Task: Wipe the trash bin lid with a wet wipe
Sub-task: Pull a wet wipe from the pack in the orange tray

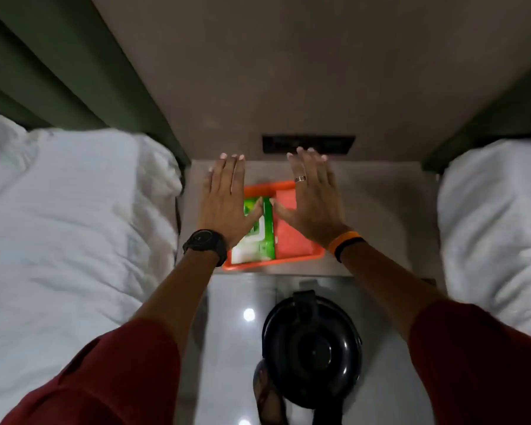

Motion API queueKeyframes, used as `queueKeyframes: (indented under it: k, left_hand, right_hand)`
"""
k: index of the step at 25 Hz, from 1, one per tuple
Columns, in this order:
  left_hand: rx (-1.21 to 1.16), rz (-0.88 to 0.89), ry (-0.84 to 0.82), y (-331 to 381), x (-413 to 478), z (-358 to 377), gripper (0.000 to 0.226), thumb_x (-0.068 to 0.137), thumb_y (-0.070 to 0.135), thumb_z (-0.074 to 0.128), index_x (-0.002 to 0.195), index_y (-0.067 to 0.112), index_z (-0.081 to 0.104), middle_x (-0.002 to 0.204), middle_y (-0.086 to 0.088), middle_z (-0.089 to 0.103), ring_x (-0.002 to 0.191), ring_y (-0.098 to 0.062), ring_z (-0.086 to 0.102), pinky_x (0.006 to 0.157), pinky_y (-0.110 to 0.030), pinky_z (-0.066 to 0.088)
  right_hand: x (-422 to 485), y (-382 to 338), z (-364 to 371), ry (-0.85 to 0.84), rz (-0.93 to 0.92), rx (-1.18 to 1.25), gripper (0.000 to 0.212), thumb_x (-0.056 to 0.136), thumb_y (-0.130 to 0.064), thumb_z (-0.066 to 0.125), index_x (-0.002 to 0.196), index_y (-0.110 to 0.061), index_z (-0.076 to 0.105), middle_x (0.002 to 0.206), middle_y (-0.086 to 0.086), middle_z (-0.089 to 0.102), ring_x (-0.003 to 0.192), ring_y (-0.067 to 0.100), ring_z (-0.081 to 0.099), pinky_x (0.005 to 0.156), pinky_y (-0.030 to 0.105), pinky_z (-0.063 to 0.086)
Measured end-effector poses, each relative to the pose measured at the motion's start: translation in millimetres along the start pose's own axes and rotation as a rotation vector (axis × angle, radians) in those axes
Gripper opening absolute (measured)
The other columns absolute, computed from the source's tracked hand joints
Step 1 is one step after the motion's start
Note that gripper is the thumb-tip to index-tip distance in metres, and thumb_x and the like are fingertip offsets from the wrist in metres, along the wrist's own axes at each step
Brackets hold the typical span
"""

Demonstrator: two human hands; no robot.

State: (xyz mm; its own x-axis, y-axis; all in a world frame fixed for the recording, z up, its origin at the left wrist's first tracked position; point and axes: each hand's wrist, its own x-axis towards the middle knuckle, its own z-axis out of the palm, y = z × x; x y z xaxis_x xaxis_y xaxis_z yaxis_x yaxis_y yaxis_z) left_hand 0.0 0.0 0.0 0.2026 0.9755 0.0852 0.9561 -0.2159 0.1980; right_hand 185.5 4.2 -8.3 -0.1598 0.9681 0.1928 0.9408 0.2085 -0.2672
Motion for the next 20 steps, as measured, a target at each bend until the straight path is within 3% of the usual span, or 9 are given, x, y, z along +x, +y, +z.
queueKeyframes:
  k: [3,6,9,11,13,15,17,20]
  left_hand:
    - [-0.131,-0.058,-0.189,-28,-16,98,0.079,0.082,0.028,0.067,0.147,0.005,0.027,0.149,-0.019,0.037,0.139,-0.035,0.033,0.112,-0.046,0.038]
    - [-0.163,-0.077,-0.361,-56,-28,167,0.080,0.080,0.020,0.072,0.146,0.007,0.029,0.151,-0.019,0.033,0.140,-0.036,0.029,0.113,-0.046,0.035]
    - [-0.217,-0.073,-0.431,-71,-15,205,0.093,0.078,0.020,0.076,0.150,0.013,0.018,0.159,-0.016,0.019,0.146,-0.035,0.019,0.119,-0.046,0.026]
    - [-0.242,-0.072,-0.458,-79,-5,218,0.103,0.076,0.021,0.079,0.152,0.018,0.011,0.160,-0.012,0.017,0.145,-0.034,0.021,0.118,-0.045,0.029]
    - [-0.247,-0.014,-0.440,-83,4,219,0.110,0.074,0.017,0.080,0.153,0.022,0.004,0.153,-0.015,0.029,0.137,-0.036,0.034,0.110,-0.049,0.040]
    - [-0.347,0.001,-0.436,-85,9,214,0.112,0.074,0.005,0.076,0.153,0.023,-0.002,0.143,-0.021,0.035,0.124,-0.037,0.044,0.099,-0.045,0.047]
    - [-0.505,-0.109,-0.437,-86,10,210,0.109,0.075,-0.005,0.071,0.152,0.022,-0.002,0.151,-0.021,0.023,0.135,-0.037,0.035,0.101,-0.033,0.041]
    - [-0.634,-0.208,-0.363,-88,6,212,0.100,0.074,-0.004,0.072,0.151,0.012,0.009,0.157,-0.018,0.017,0.146,-0.033,0.019,0.116,-0.038,0.026]
  right_hand:
    - [-31,9,107,-0.201,0.096,0.177,0.061,0.083,-0.037,0.059,0.134,-0.004,0.050,0.134,0.018,0.056,0.123,0.036,0.052,0.103,0.049,0.046]
    - [-52,6,177,-0.401,0.279,0.355,0.044,0.086,-0.024,0.061,0.125,-0.004,0.061,0.123,0.018,0.067,0.113,0.034,0.061,0.094,0.042,0.053]
    - [-45,-2,217,-0.348,0.342,0.413,0.035,0.080,-0.019,0.053,0.108,-0.007,0.071,0.107,0.018,0.073,0.098,0.034,0.068,0.085,0.040,0.057]
    - [-40,-6,231,-0.275,0.329,0.401,0.032,0.075,-0.015,0.047,0.094,-0.007,0.072,0.096,0.020,0.073,0.089,0.036,0.069,0.077,0.038,0.057]
    - [-37,-8,236,-0.215,0.352,0.420,0.032,0.077,-0.006,0.050,0.102,-0.004,0.069,0.106,0.021,0.070,0.098,0.037,0.066,0.083,0.039,0.053]
    - [-36,-6,238,-0.170,0.371,0.467,0.036,0.078,-0.002,0.055,0.112,-0.005,0.066,0.118,0.020,0.064,0.108,0.036,0.062,0.090,0.039,0.050]
    - [-34,-7,243,-0.159,0.334,0.482,0.041,0.080,-0.013,0.062,0.121,-0.011,0.063,0.123,0.017,0.061,0.112,0.034,0.061,0.093,0.041,0.052]
    - [-30,-14,252,-0.226,0.288,0.356,0.069,0.078,-0.041,0.072,0.139,-0.022,0.048,0.133,0.011,0.057,0.123,0.029,0.055,0.091,0.038,0.050]
